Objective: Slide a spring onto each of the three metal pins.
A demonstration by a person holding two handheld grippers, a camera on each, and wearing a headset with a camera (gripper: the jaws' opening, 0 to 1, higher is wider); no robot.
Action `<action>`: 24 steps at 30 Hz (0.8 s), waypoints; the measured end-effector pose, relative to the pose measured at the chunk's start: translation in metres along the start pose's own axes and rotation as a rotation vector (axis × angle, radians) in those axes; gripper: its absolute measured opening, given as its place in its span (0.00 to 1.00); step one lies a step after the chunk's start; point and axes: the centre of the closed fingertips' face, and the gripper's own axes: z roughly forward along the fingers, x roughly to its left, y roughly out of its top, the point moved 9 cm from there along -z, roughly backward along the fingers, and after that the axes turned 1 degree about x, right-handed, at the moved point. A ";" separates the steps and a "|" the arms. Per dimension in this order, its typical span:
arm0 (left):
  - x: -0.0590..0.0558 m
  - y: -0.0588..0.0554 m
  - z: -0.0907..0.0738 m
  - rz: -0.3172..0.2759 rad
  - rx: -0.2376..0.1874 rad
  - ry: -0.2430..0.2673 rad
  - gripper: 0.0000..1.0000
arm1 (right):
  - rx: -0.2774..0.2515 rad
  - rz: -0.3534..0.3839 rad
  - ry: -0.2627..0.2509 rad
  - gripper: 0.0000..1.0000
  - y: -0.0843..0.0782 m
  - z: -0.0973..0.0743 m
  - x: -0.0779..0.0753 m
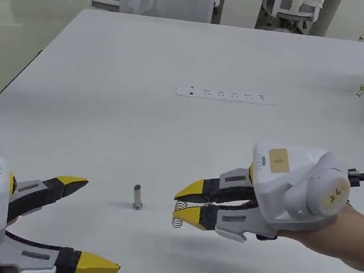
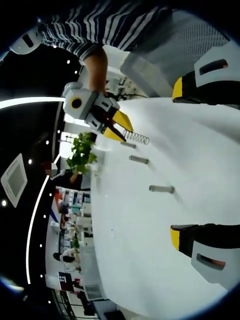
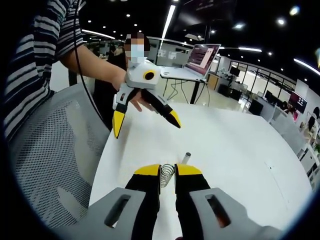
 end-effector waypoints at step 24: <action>0.001 -0.004 -0.003 -0.008 0.005 0.019 0.98 | -0.018 -0.047 -0.009 0.07 0.024 0.037 -0.035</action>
